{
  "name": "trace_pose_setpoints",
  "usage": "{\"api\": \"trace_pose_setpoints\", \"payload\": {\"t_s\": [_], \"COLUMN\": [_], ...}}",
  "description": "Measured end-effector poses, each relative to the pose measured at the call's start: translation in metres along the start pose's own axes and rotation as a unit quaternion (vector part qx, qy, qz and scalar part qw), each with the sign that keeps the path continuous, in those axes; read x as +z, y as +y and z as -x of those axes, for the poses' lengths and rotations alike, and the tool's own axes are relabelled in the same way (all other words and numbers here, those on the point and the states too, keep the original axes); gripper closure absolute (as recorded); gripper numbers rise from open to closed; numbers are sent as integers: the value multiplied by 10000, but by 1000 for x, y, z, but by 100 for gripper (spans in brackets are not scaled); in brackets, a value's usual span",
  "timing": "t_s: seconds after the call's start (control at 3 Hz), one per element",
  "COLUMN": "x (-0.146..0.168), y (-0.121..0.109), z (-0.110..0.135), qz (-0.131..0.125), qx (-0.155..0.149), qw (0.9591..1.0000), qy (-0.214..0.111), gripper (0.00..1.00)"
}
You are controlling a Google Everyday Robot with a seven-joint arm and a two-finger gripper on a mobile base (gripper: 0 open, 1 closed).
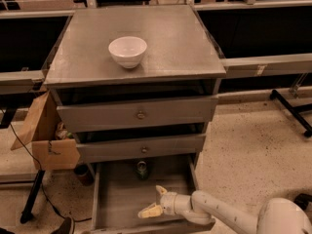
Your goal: Pick green can from bottom drawer and place on counter
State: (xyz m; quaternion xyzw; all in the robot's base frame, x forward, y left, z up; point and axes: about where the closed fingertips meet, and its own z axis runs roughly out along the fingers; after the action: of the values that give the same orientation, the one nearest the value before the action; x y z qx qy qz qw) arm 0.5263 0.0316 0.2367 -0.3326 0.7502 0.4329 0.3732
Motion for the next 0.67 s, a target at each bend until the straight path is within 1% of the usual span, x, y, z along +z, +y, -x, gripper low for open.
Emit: {"api": "trace_pose_setpoints", "payload": {"t_s": [0.33,0.67], "x": [0,-1], "y": [0,-2], "z": [0,3], "qz": [0,4], "qx": [0,-128], "qw": [10000,9996], "qy": [0,-254], "gripper": [0,0]}}
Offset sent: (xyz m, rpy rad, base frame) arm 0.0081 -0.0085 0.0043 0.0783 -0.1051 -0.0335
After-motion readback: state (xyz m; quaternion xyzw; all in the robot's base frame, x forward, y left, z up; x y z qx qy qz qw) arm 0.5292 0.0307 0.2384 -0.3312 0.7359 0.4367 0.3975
